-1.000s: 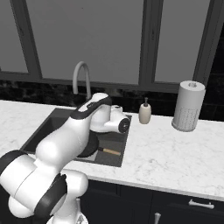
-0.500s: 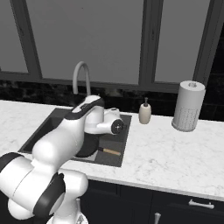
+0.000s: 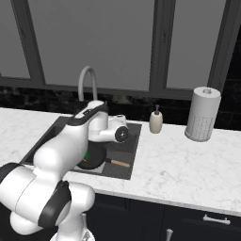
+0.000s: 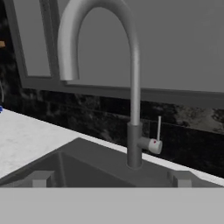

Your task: Pick the pan and sponge and place them into the sink. Then turn on the water.

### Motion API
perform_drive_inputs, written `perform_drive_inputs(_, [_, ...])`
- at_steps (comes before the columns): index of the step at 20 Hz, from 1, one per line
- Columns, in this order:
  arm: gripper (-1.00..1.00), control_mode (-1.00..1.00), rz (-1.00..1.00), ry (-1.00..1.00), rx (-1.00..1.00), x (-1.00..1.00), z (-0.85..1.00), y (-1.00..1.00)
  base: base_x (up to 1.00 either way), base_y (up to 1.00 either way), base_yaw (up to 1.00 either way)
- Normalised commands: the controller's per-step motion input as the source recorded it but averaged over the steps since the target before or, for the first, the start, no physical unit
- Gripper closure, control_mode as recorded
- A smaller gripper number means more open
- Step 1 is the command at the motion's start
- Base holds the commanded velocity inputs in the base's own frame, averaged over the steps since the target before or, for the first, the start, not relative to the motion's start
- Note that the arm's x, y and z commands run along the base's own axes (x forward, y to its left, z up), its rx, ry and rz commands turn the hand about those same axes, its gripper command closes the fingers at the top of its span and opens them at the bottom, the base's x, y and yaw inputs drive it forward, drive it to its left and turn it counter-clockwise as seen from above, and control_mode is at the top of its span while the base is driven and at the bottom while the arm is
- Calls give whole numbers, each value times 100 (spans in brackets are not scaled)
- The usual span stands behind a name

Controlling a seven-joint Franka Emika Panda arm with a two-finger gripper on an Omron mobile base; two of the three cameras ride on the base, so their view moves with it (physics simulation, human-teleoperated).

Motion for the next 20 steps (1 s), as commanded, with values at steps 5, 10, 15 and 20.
perform_drive_inputs(5, [-100,-100,0,0,0,16,0,15,0,0,0])
perform_drive_inputs(10, [-100,-100,0,-1,0,27,0,19,0,0,0])
perform_drive_inputs(15, [-100,-100,0,-6,0,34,0,18,0,0,0])
perform_drive_inputs(20, [-100,-100,0,-8,0,33,-4,4,0,0,0])
